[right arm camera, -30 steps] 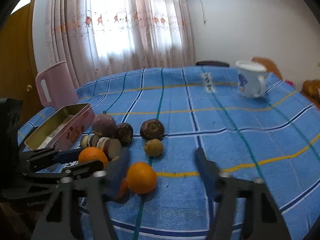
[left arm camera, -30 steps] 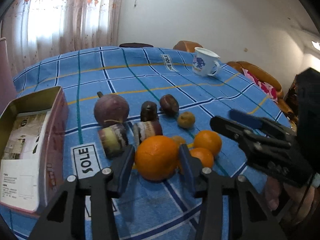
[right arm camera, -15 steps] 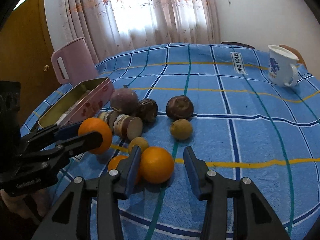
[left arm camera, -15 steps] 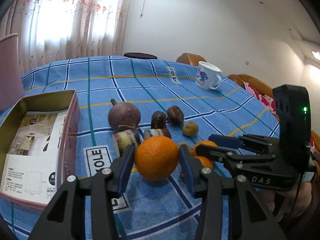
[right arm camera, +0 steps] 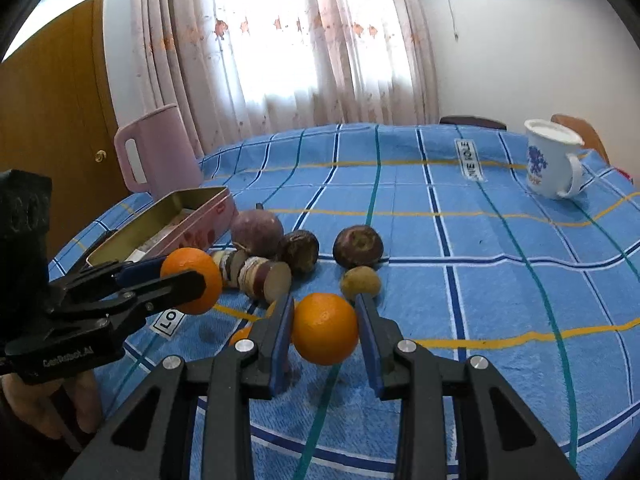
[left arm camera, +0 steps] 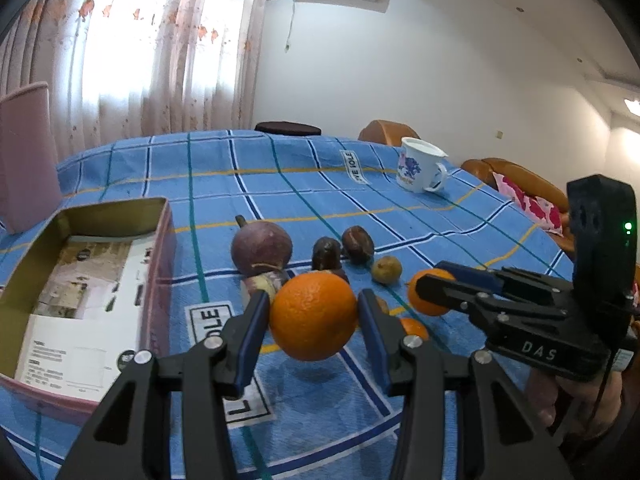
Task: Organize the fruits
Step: 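Carry both oranges over the tin and open both tools to drop them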
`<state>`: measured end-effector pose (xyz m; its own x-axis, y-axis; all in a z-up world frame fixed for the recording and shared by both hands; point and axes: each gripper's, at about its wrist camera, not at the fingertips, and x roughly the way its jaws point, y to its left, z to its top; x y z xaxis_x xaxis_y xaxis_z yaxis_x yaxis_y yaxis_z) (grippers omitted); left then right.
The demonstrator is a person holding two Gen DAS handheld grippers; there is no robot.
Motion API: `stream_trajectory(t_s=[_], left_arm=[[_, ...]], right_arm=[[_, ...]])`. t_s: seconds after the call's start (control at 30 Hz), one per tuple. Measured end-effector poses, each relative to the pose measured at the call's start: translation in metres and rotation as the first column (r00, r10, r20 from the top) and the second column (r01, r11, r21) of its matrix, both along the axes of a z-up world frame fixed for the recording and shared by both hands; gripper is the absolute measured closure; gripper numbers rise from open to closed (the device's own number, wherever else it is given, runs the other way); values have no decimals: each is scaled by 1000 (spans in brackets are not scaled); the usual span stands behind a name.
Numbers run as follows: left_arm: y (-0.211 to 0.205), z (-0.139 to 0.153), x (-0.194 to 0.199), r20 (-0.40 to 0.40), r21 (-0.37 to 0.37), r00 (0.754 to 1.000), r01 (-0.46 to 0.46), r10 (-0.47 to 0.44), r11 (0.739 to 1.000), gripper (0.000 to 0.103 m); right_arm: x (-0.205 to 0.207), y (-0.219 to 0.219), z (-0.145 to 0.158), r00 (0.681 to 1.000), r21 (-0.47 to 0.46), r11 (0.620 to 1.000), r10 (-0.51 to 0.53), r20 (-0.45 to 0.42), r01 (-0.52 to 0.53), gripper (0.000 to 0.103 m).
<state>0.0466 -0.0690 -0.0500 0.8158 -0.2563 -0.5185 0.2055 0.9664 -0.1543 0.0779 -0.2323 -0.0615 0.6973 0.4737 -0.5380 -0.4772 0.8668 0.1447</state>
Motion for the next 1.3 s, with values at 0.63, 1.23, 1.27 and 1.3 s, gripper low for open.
stream_trajectory(t_s=[0.63, 1.23, 1.27, 1.3], left_arm=[[24, 24, -19, 114, 39, 989, -98, 93, 994, 56], [77, 33, -20, 119, 26, 969, -223, 219, 974, 56], [80, 32, -20, 115, 25, 967, -230, 226, 973, 56], [86, 32, -18, 110, 24, 965, -243, 239, 970, 56]], right_arm=[[-6, 17, 17, 994, -5, 1000, 6, 111, -6, 69], [7, 84, 54, 978, -14, 992, 129, 166, -128, 69], [8, 88, 56, 977, -12, 990, 138, 165, -138, 69], [10, 94, 57, 976, -11, 989, 148, 163, -148, 69]])
